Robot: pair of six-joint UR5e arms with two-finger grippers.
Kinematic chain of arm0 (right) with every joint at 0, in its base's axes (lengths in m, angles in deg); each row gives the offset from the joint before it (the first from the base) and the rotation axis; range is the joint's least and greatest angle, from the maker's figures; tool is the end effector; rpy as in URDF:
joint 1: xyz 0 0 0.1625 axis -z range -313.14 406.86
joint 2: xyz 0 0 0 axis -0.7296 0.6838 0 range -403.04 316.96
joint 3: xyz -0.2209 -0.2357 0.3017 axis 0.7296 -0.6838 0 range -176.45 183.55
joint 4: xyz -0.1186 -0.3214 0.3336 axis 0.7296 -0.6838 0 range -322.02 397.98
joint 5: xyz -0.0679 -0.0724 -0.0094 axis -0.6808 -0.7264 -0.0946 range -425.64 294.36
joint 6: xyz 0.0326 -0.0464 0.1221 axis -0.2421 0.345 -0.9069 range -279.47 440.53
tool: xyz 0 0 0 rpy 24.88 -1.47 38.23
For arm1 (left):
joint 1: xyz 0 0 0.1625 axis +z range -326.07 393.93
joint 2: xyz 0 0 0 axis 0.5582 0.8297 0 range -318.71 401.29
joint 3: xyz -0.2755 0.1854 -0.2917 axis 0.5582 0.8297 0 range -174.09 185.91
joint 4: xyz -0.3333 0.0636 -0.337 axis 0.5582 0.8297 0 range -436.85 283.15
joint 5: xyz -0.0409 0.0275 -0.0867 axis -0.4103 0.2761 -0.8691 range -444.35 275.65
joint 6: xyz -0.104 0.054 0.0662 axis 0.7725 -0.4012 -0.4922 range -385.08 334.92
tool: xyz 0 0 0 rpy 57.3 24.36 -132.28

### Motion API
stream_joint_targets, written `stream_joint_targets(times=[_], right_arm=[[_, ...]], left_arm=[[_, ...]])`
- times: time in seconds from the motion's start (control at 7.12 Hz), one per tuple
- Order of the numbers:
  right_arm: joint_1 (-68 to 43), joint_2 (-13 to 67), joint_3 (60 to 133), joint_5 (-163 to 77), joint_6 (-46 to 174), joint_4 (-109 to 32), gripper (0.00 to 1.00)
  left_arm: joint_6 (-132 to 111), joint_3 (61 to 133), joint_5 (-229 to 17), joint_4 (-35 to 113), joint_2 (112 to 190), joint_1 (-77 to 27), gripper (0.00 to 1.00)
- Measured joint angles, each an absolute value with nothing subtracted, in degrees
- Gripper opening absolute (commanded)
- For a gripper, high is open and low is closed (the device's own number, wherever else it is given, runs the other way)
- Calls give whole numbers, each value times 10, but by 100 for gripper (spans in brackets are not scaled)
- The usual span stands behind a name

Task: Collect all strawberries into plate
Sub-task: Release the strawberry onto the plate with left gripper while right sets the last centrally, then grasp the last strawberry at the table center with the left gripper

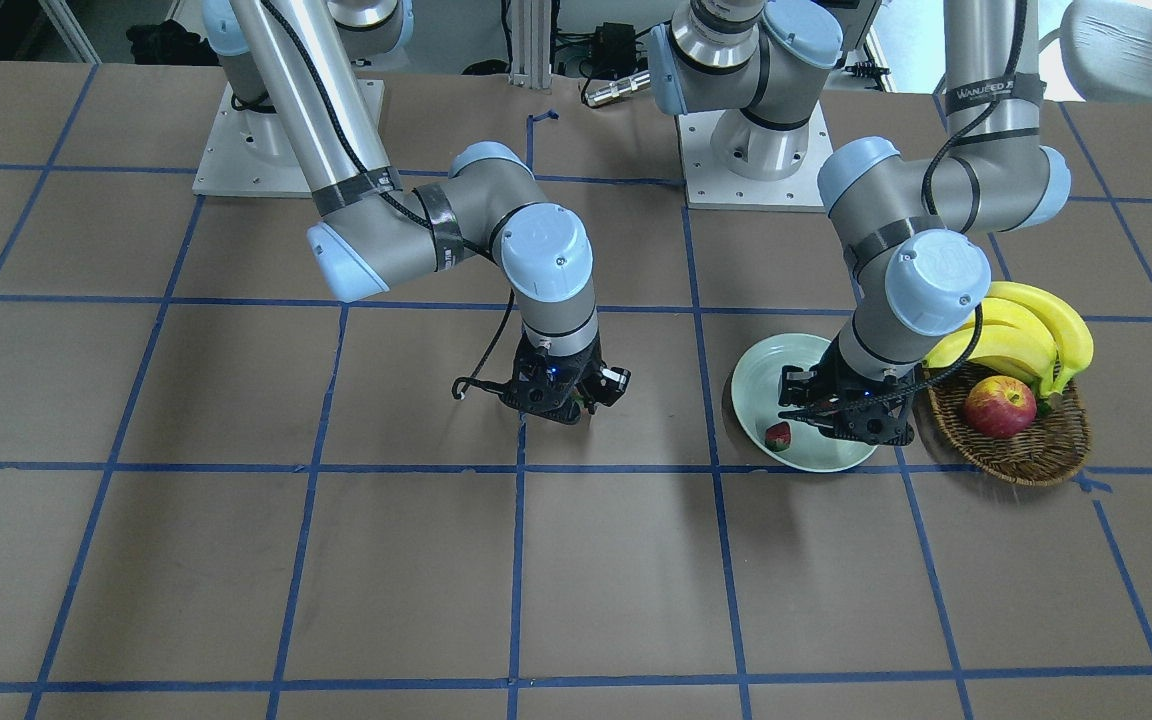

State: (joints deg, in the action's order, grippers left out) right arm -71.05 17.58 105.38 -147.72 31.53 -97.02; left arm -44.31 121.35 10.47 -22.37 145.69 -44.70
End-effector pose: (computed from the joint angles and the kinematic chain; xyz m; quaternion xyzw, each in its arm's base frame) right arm 0.4480 -0.5215 0.1187 0.1802 0.9807 0.0171 0.0745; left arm -0.0108 -0.5652 0.1552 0.0700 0.9960 0.0473 0.0307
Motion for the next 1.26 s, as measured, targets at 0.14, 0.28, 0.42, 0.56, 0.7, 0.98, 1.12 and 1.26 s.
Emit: stream_joint_targets(times=[0.14,0.28,0.42,0.56,0.7,0.98,1.12,1.26], right_arm=[[-711,177,1052,-1479,323,-967,100],[-706,187,1052,-1480,354,-956,100],[-686,215,1052,-1489,410,-926,100],[-642,261,1051,-1505,474,-870,100],[-588,310,1046,-1513,529,-806,100],[-506,374,996,-1530,649,-660,100],[-488,389,943,-1546,698,-579,100],[-482,399,886,-1553,722,-513,100]], left_arm=[[-447,1214,104,-225,1456,-443,100],[-447,1210,102,-226,1453,-442,100],[-435,1198,94,-221,1444,-447,100],[-399,1180,75,-207,1435,-465,100],[-349,1167,54,-198,1430,-497,100],[-218,1156,40,-208,1441,-600,100],[-160,1152,41,-228,1452,-657,96],[-110,1150,44,-244,1468,-706,93]])
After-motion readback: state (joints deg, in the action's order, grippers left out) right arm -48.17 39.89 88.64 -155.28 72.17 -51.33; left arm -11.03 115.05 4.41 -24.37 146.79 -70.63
